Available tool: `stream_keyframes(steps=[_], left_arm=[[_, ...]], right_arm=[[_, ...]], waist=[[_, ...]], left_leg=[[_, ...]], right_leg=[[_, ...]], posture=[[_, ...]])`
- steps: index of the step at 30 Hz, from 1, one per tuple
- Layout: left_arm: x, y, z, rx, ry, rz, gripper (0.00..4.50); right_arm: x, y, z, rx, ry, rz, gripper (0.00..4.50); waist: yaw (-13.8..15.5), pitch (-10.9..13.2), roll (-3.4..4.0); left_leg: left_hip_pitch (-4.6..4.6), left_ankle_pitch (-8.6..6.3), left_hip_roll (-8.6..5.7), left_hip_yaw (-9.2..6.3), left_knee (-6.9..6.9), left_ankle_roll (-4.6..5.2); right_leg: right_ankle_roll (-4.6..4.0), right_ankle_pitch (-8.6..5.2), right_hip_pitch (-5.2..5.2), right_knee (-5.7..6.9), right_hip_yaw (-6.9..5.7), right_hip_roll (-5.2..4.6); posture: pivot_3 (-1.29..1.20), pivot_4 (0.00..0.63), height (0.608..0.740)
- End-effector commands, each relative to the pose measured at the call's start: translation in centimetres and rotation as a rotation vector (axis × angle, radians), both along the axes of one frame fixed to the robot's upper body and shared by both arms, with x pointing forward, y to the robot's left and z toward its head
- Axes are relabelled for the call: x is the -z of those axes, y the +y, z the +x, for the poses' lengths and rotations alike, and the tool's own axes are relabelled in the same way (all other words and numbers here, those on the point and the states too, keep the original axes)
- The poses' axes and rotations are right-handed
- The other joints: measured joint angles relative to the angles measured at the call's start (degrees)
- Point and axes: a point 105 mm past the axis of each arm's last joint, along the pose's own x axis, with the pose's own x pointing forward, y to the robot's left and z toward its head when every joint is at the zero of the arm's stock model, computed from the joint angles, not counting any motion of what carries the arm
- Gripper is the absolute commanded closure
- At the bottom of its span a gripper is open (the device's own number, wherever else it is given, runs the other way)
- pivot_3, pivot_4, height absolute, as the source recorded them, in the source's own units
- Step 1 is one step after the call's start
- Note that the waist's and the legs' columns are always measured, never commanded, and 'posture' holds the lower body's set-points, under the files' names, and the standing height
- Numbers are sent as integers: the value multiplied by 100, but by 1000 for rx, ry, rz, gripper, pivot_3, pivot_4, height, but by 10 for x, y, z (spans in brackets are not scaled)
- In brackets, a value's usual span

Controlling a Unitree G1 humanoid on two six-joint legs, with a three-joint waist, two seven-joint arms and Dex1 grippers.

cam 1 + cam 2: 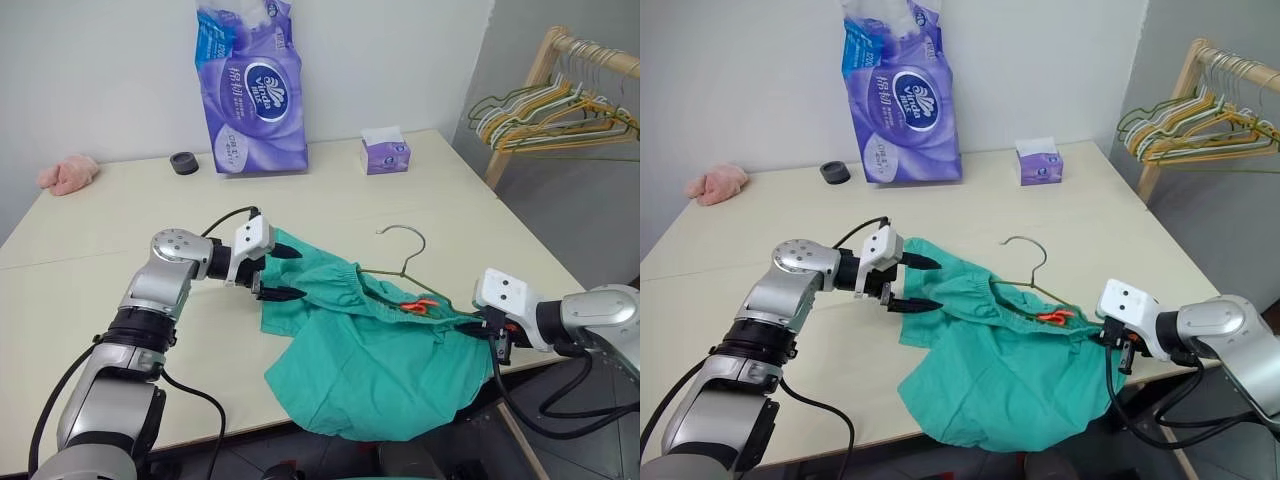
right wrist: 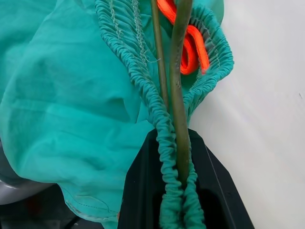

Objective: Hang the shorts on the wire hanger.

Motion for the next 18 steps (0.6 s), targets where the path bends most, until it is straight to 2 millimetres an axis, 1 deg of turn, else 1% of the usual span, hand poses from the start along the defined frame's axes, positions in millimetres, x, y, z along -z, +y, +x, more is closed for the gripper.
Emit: stream_keyframes(steps=[1, 3, 6, 7, 9, 11, 12, 13, 18], left_arm=[[8, 1, -11, 93, -12, 94, 28], [12, 3, -10, 96, -23, 113, 28], [9, 2, -4, 72, -32, 90, 28], [9, 1, 1, 51, -39, 80, 201], [7, -1, 7, 29, -60, 66, 598], [7, -1, 9, 24, -70, 61, 1148], [7, -2, 10, 23, -76, 60, 1506], [7, -2, 11, 23, -80, 59, 1735], [7, -3, 12, 32, -89, 57, 3310]], right_arm=[[-12, 5, 4, -46, -79, -26, 4500], [-12, 5, 4, -49, -80, -25, 4500], [-12, 6, 4, -52, -79, -23, 4500], [-11, 7, 4, -56, -78, -21, 4500], [-11, 9, 4, -60, -78, -17, 4500], [-11, 9, 4, -61, -78, -17, 4500], [-11, 9, 4, -62, -78, -18, 4500], [-11, 9, 4, -62, -77, -19, 4500], [-10, 8, 2, -63, -73, -24, 4500]], waist=[[-4, 1, 1], [-4, 1, 1], [2, 2, -1], [5, 2, -1], [12, 3, -2], [6, 3, -3], [0, 3, -2], [-4, 3, -2], [-8, 3, -2]], left_leg=[[0, 0, 0, 1, 0, 0], [0, 0, 0, 1, 0, 0], [0, 0, 0, -1, 0, 0], [0, 0, 0, -1, 0, 0], [-2, 0, -1, -2, 1, 0], [-2, 0, -1, -2, 1, 0], [-2, 0, -1, -1, 1, 0], [-1, 0, -1, 0, 1, 0], [0, 0, 0, -1, 0, 0]], right_leg=[[0, 0, 0, 0, 1, 0], [0, 0, 0, 0, 1, 1], [0, 0, 0, -1, 0, 1], [0, 0, 0, -1, 1, 0], [1, -1, 1, -1, 0, -1], [1, -1, 2, -2, -1, -1], [1, -1, 0, -2, 0, -1], [1, -1, 0, -1, 0, -1], [2, -1, -1, 0, 0, 0]], posture=[[-320, 51, 740], [-320, 51, 740], [-315, 50, 740], [-313, 50, 740], [-313, 49, 740], [-313, 49, 740], [-314, 49, 740], [-314, 49, 740], [-316, 47, 740]])
